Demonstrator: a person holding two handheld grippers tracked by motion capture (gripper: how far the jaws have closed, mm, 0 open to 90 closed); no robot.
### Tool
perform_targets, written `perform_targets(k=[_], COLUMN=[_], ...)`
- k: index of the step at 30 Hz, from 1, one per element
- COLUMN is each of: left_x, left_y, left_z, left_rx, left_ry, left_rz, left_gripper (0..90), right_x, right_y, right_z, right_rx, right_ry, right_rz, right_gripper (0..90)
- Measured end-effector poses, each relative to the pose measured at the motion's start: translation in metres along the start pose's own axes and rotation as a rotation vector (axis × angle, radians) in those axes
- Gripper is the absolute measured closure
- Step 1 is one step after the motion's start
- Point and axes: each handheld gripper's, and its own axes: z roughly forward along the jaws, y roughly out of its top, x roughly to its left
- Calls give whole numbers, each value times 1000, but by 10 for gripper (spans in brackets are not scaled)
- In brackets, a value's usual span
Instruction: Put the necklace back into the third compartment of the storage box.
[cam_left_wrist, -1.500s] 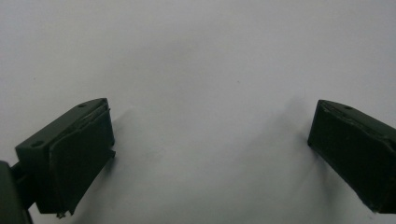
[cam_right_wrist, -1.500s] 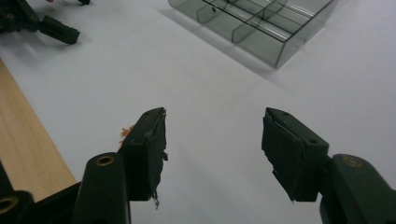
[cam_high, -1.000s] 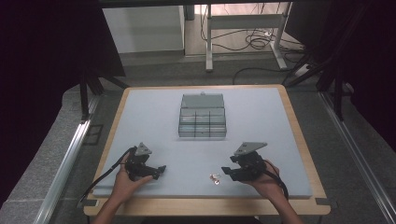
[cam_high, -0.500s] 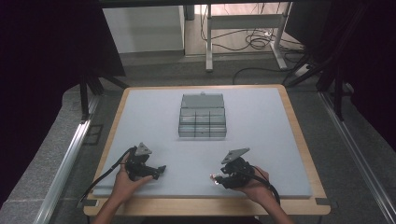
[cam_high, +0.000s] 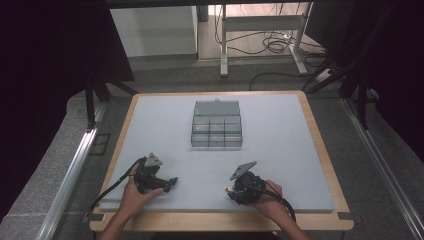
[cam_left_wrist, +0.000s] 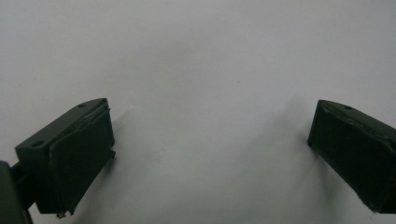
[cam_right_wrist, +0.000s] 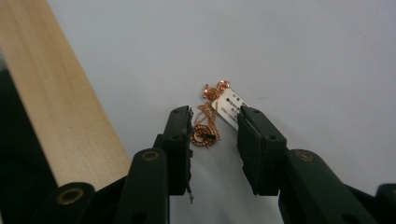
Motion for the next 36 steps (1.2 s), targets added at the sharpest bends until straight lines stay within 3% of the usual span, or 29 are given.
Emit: perform_targets(k=[5,11,24,36], left_x=[0,0,0,0], left_y=[0,0,0,0], left_z=[0,0,0,0], left_rx=[0,0,0,0], left_ry=[0,0,0,0], left_rz=[0,0,0,0], left_gripper=[2,2,2,2], right_x=[3,6,2,0], right_y=[3,6,5,6], right_z=[2,3,2,-2], right_rx=[20,35,17,-7], right_ry=[-45,-66,-25,-26], right_rz=[-17,-12,13,21], right_gripper=[710,786,880,880])
